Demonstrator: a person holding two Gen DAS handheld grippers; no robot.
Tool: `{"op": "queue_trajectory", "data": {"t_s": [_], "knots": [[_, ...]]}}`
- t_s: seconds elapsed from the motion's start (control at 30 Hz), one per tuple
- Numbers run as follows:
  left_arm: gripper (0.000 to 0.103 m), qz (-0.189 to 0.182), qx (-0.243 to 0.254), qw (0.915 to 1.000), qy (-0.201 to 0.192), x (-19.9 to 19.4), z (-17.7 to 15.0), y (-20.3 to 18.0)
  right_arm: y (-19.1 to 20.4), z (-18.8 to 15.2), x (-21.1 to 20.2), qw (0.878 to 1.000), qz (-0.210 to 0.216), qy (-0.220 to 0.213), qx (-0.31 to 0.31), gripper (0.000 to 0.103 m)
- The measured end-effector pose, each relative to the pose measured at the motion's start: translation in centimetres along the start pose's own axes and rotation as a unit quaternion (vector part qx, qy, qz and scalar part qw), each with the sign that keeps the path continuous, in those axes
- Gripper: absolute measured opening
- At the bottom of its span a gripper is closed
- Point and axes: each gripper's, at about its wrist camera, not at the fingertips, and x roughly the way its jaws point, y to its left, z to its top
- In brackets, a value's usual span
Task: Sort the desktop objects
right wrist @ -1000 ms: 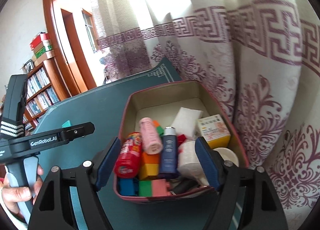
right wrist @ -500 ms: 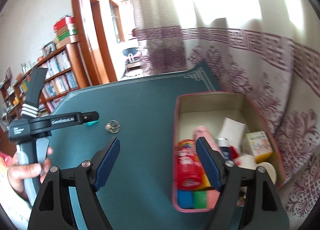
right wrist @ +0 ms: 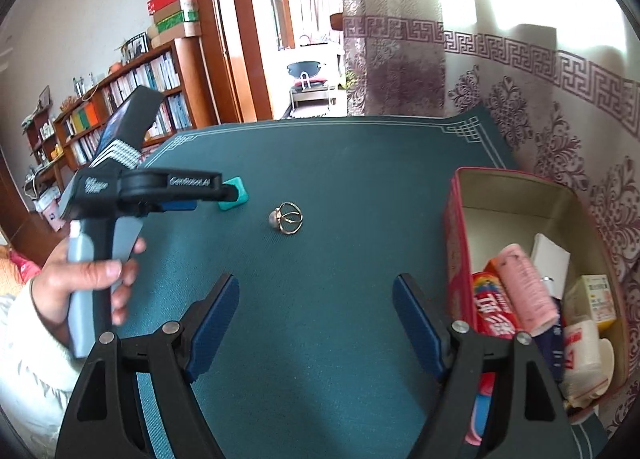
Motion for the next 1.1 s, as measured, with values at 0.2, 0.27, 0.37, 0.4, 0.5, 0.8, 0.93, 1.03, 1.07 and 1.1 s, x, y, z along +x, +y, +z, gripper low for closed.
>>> {"op": "queue_trajectory", "data": {"t_s": [0.2,0.27,0.37,0.4,0.5,0.8,0.93,1.03,1.07,1.1], "knots": [[0.069,0.011,-0.034,0.9993,0.007,1.8,2.1,0.2,0.6,0.3,1.2,1.0,0.001,0.008,-0.008,0.082],[0.069,0.012,-0.043,0.9989,0.013,2.6,2.7,-0.2,0.7,0.5,1.7,1.0,0.001,0.012,-0.01,0.082],[0.069,0.012,-0.05,0.9985,0.018,3.3,2.9,0.0,0.6,0.8,2.5,1.0,0.001,0.018,-0.007,0.082],[0.069,0.015,-0.046,0.9987,0.012,3.3,2.9,-0.1,0.5,0.8,2.8,1.0,0.0,0.02,-0.006,0.082],[0.069,0.03,-0.023,0.9993,-0.005,3.5,2.6,-0.6,0.5,0.9,3.7,1.0,-0.005,0.028,-0.003,0.082],[0.058,0.05,0.017,0.9978,-0.04,2.9,1.9,-0.3,1.2,1.8,6.7,0.999,0.0,0.052,-0.002,0.082],[0.058,0.052,0.014,0.9968,-0.059,1.4,2.1,0.2,1.8,2.3,8.6,0.998,0.006,0.067,-0.005,0.082],[0.058,0.05,0.014,0.996,-0.073,0.5,2.3,0.2,2.0,2.9,10.0,0.997,0.005,0.072,-0.008,0.082],[0.058,0.05,0.014,0.9958,-0.076,0.3,2.4,0.2,2.0,3.1,10.5,0.997,0.002,0.073,-0.007,0.082],[0.058,0.049,0.014,0.9957,-0.077,0.3,2.5,0.0,1.8,3.4,11.1,0.997,0.0,0.076,-0.004,0.082]]}}
